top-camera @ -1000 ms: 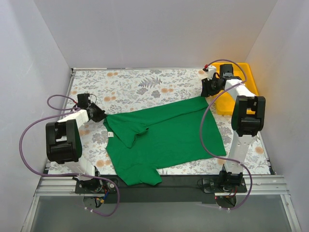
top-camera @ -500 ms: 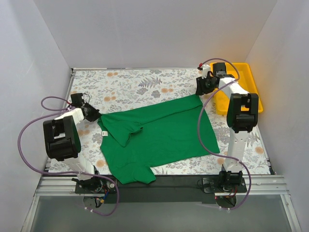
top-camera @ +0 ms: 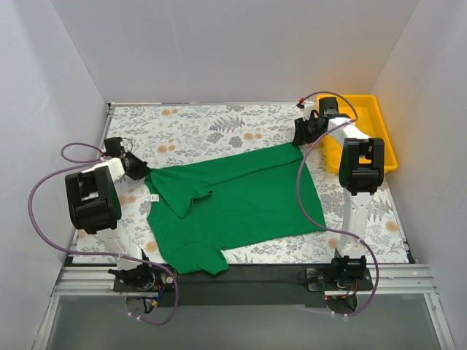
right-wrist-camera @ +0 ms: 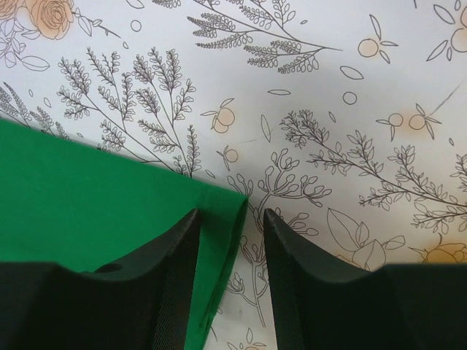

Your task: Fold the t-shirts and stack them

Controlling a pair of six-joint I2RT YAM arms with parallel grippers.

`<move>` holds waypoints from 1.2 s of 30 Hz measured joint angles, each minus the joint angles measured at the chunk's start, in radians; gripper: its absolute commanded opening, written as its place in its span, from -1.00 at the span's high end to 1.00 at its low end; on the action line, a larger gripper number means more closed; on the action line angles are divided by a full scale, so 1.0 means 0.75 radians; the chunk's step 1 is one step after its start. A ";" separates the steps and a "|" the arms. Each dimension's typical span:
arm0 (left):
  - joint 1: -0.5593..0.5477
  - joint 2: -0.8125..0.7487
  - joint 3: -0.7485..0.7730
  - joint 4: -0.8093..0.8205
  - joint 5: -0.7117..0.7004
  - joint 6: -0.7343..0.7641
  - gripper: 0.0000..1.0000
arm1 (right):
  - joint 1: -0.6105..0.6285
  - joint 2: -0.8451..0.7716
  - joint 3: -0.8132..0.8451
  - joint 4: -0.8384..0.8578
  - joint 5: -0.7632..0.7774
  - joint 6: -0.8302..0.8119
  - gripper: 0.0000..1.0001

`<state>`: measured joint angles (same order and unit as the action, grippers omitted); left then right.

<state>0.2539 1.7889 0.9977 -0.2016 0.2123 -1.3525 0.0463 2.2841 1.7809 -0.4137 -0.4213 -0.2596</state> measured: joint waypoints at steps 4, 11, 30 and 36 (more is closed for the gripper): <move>0.003 0.024 0.005 -0.001 0.010 0.004 1.00 | 0.000 0.001 0.000 -0.003 -0.012 0.000 0.66; 0.009 0.065 0.076 -0.010 0.021 0.005 1.00 | 0.000 0.028 0.053 -0.012 -0.115 0.045 0.97; 0.032 0.523 0.687 0.036 0.149 -0.105 0.09 | 0.013 0.235 0.600 0.144 0.051 0.228 -0.12; 0.034 0.385 0.624 0.031 0.076 -0.047 -0.09 | 0.014 0.122 0.388 0.183 0.028 0.122 -0.35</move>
<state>0.2794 2.0773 1.4654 -0.1783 0.2695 -1.3880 0.0566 2.3753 2.0720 -0.2764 -0.4004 -0.1680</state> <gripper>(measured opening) 0.543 0.656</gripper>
